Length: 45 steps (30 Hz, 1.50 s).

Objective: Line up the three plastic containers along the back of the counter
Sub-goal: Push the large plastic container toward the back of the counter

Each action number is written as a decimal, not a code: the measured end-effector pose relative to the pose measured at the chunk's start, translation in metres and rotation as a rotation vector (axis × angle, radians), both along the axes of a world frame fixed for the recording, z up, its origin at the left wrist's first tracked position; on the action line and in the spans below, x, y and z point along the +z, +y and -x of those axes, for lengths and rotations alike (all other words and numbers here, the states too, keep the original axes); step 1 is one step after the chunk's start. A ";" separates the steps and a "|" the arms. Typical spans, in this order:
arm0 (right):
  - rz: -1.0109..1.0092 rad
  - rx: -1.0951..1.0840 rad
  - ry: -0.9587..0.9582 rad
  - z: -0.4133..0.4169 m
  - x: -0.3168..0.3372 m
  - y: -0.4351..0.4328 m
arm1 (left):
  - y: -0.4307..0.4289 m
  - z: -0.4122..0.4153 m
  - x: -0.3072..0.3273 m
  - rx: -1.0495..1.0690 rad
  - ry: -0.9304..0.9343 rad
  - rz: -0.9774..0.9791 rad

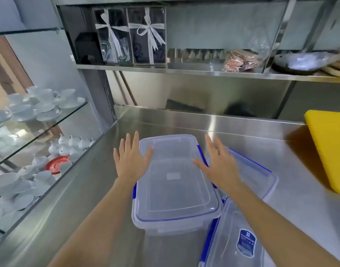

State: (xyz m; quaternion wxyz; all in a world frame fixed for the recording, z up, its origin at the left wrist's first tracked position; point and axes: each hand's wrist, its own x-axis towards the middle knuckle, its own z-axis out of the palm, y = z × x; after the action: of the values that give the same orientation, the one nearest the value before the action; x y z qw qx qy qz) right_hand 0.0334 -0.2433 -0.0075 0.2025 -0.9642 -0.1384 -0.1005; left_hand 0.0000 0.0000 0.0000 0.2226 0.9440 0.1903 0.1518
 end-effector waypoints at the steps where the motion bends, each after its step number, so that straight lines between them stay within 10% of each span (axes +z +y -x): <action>1: -0.006 -0.014 0.058 0.002 -0.002 0.000 | 0.002 0.002 -0.003 0.023 0.103 0.016; 6: 0.019 -0.047 0.241 0.009 -0.013 -0.002 | 0.016 0.008 -0.010 0.049 0.411 0.281; 19: -0.155 -0.067 0.341 0.011 -0.018 0.012 | 0.012 0.004 -0.002 0.036 0.377 0.407; 24: -0.638 0.057 0.534 0.002 -0.013 0.020 | 0.025 -0.002 -0.001 -0.317 0.363 0.820; 30: -0.484 0.396 0.825 -0.019 -0.018 0.020 | 0.055 -0.031 -0.012 -0.356 0.645 0.351; 45: -0.415 0.369 0.669 -0.123 -0.033 0.097 | 0.111 -0.111 -0.028 -0.279 0.329 -0.253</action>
State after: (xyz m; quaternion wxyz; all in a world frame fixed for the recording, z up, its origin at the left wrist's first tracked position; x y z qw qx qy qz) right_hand 0.1569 -0.1467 -0.0409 0.4403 -0.8417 -0.2118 0.2298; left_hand 0.1112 0.1114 -0.0283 0.0872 0.9935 0.0713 -0.0136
